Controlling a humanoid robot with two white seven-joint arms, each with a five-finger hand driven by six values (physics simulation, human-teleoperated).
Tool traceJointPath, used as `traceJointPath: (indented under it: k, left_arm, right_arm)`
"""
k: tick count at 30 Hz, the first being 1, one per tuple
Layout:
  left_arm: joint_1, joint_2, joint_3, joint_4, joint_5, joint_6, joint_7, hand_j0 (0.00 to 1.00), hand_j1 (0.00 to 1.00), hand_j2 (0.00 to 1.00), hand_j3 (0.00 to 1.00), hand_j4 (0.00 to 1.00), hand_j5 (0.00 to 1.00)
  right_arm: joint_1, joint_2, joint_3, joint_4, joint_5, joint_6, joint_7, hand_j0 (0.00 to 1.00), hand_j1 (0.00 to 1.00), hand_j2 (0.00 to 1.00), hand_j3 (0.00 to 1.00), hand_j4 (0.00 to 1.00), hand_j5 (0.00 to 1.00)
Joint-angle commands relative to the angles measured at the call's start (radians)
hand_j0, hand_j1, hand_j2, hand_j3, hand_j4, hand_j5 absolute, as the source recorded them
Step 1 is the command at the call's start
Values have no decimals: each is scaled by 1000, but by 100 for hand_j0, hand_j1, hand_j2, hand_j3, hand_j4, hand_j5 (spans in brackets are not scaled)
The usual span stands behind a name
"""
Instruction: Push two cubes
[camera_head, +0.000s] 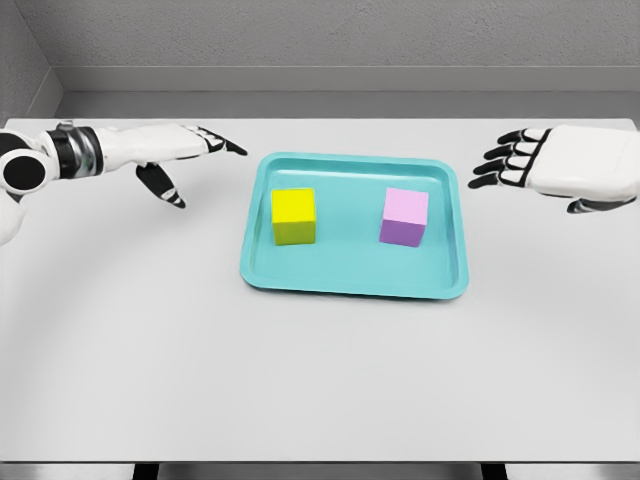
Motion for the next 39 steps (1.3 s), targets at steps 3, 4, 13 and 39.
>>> traceJointPath:
  k: [3,4,13,39]
  left_arm:
    - [0,3,-3,-1,3,3,0,100,100,100,100,100,100]
    - [0,3,-11,-2,1,3,0,84,84,84,84,84,84]
    - [-3,-44,-89,7,0,3,0,14,14,14,14,14,14]
    - [-11,-172,-117,70,-51,3,0,10,10,10,10,10,10]
  right_arm:
    - [-2,0,0,4,-6,2,0,100,100,100,100,100,100]
    - [2,0,2,2,-7,2,0,100,100,100,100,100,100]
    - [-5,24,145,36,5,2,0,21,21,21,21,21,21]
    - [-83,306,231,307,137,2,0,22,22,22,22,22,22]
